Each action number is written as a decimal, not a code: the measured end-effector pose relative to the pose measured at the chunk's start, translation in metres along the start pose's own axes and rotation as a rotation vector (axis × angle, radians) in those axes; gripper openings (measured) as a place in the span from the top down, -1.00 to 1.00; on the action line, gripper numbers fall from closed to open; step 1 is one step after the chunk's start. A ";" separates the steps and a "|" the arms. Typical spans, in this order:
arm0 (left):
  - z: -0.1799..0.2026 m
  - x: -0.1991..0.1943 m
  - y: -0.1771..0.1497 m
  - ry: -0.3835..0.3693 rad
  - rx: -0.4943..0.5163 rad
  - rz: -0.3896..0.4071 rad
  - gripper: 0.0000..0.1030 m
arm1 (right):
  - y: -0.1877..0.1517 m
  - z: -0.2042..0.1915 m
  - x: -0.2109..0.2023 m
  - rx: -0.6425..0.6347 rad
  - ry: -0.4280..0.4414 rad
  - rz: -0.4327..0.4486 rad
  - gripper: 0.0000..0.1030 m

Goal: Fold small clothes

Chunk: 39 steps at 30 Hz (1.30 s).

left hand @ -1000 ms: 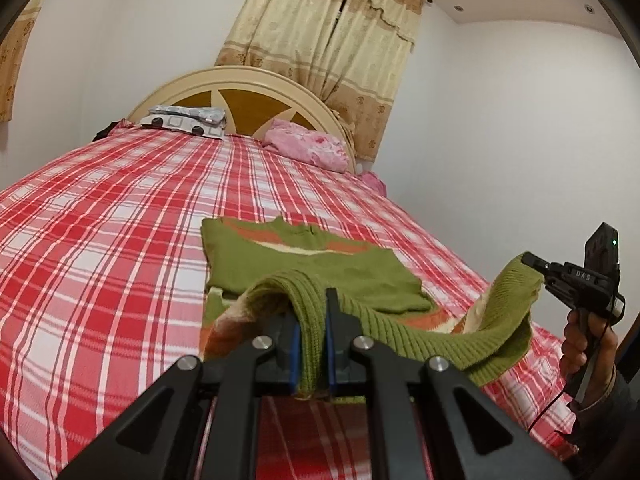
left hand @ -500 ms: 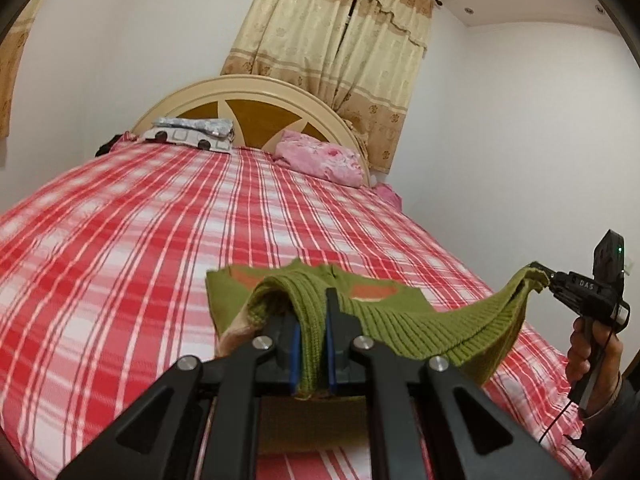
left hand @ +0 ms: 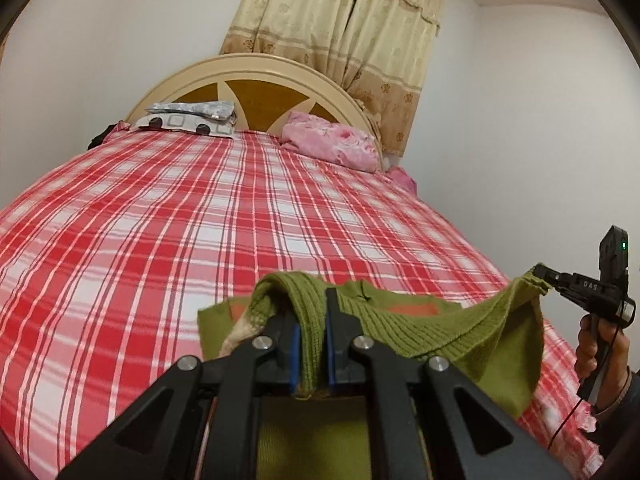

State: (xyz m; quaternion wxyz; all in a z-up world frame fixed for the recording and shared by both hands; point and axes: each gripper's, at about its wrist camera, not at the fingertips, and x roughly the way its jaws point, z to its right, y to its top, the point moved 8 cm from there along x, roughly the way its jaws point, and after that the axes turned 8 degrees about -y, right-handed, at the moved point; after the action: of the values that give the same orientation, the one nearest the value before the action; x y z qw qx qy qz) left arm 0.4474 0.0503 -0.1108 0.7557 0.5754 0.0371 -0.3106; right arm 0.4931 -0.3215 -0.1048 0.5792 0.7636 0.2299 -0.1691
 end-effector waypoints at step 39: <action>-0.040 -0.003 -0.103 0.103 -0.139 -0.194 -0.20 | -0.109 0.059 0.042 0.052 -0.088 -0.336 -0.64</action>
State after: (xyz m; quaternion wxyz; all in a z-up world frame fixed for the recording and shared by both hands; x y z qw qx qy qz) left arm 0.4047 0.0726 -0.2102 0.7574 0.5303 0.1527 -0.3490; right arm 0.4691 -0.3473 -0.2310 0.5324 0.7210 0.3243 -0.3026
